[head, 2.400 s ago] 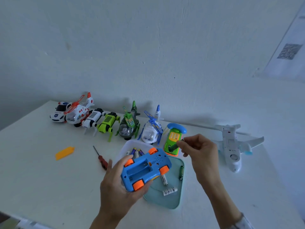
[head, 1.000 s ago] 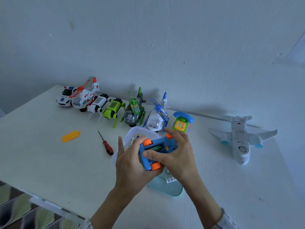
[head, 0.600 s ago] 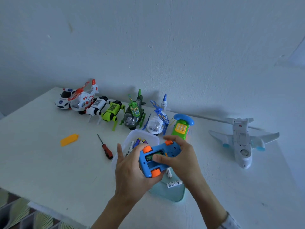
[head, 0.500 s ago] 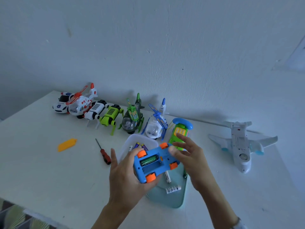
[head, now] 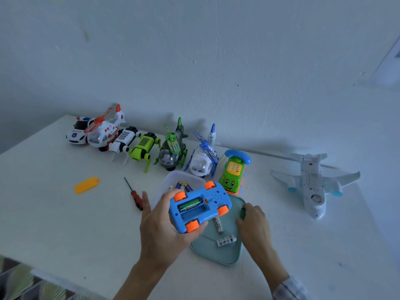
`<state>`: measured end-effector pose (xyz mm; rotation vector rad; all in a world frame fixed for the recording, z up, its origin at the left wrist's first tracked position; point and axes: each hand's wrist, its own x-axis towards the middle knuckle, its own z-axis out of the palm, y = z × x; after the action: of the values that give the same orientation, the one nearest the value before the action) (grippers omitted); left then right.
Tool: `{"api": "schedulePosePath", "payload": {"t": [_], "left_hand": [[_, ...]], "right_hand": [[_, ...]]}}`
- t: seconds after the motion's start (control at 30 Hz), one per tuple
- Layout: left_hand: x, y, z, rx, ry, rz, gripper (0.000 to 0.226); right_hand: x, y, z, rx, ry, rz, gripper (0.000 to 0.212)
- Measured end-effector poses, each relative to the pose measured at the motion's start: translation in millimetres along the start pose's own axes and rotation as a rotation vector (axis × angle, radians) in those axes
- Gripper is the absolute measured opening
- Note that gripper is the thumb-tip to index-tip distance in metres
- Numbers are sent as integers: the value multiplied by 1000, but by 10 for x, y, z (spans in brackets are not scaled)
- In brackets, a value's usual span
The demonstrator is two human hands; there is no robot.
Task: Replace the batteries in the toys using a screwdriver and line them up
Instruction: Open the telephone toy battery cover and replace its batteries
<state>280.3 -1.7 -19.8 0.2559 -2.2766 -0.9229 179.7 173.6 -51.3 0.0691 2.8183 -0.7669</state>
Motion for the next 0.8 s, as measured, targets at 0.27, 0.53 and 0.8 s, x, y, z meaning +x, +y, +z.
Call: {"api": "schedulePosePath", "payload": {"t": [0.27, 0.53, 0.8], "left_hand": [[-5, 15, -117, 25, 1, 66, 67], [-81, 25, -249, 46, 30, -30, 69], [-85, -87, -553, 54, 64, -17, 68]], "right_hand": [[-122, -110, -153, 282, 213, -113, 21], [-648, -744, -587, 1082, 289, -319, 18], [-1085, -1221, -273, 1131, 80, -342, 20]]}}
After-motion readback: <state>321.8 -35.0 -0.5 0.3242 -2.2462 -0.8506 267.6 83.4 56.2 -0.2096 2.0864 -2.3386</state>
